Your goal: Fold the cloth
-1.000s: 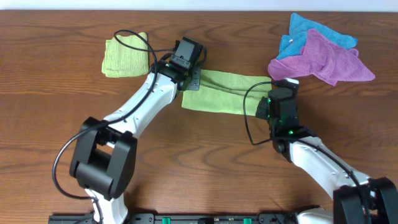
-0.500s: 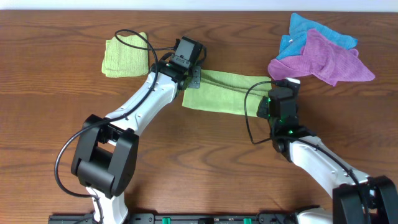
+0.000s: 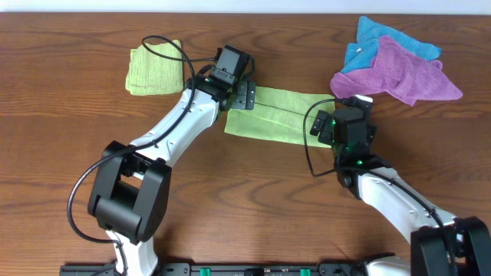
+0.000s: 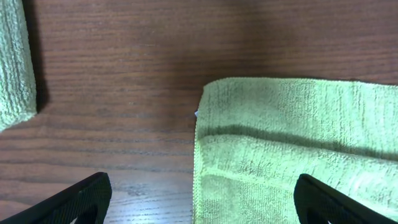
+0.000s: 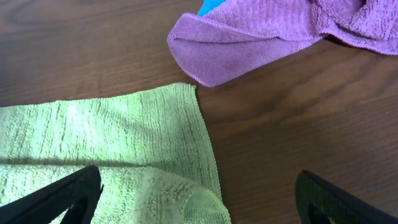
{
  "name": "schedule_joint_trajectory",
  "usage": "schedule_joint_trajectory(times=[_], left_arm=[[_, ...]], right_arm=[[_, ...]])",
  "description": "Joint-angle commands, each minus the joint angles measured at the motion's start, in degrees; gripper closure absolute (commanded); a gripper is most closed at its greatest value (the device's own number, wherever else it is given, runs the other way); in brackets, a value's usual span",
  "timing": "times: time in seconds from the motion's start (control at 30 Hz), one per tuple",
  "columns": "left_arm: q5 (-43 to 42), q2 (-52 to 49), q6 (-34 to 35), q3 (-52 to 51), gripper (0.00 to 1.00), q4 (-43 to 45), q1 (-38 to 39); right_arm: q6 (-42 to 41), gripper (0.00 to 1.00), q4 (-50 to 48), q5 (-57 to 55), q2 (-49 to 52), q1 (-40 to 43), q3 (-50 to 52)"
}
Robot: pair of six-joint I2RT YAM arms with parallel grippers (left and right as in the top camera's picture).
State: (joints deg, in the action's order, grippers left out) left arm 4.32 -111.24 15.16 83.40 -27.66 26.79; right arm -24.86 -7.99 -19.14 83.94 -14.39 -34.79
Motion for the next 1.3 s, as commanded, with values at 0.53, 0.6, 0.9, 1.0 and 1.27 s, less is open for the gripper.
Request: schedule_joint_trajectory(times=[0.53,0.6,0.9,1.0,1.27], left_arm=[[-12.2,0.0,-4.8,0.7,0.05,-7.5,-0.1],[-13.0,-0.5,-5.6,0.7,0.05,-6.7,-0.1],[-19.5,-4.0,-10.7,0.7,0.05,-3.9,-0.1],[-20.3,-5.9,-10.7,0.7,0.05,-4.6,0.0],[-20.5,-8.2,-10.5,0.7,0.05,-5.0,0.7]], right_arm=[[-10.8,0.01,13.6,30.7,0.8,1.5,-0.8],[-12.7,0.01,9.3,32.8,3.4,2.1,-0.9],[-14.7,0.01,-1.5,31.2,4.6,2.1,-1.1],[-14.8,0.01,-1.4,30.8,4.6,2.1,-1.1],[-14.0,0.01,-8.0,11.7,5.2,2.0,-1.1]])
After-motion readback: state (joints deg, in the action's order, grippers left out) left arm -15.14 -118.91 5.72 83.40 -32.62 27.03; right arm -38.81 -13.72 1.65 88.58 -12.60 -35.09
